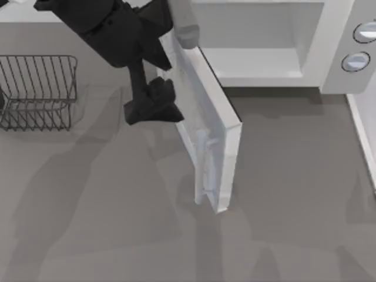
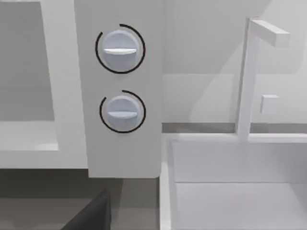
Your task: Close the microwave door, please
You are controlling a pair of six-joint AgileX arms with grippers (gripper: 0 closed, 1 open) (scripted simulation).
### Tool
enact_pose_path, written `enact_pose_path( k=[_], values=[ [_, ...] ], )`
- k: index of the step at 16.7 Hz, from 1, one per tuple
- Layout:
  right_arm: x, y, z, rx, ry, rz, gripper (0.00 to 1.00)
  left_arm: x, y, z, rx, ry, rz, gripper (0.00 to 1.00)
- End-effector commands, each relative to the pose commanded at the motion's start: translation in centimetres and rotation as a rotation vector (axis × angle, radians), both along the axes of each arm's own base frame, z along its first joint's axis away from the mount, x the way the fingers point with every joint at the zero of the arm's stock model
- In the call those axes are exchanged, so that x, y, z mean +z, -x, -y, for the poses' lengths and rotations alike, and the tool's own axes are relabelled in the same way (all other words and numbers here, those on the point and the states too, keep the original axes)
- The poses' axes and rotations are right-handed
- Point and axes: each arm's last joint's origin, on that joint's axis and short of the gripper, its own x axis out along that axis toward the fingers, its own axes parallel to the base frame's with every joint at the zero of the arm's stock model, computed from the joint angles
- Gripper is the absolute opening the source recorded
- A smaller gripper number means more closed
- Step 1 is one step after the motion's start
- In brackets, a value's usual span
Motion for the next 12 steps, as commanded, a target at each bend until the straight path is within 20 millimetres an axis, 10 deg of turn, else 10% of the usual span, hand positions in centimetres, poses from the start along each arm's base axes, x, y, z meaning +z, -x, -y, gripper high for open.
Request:
enact_pose_path(
  k=[12],
  values=[
    [0.00, 0.00, 0.00, 0.000, 0.000, 0.000, 1.00, 0.00, 0.00, 0.00, 0.000, 0.000, 0.000, 0.02]
  ],
)
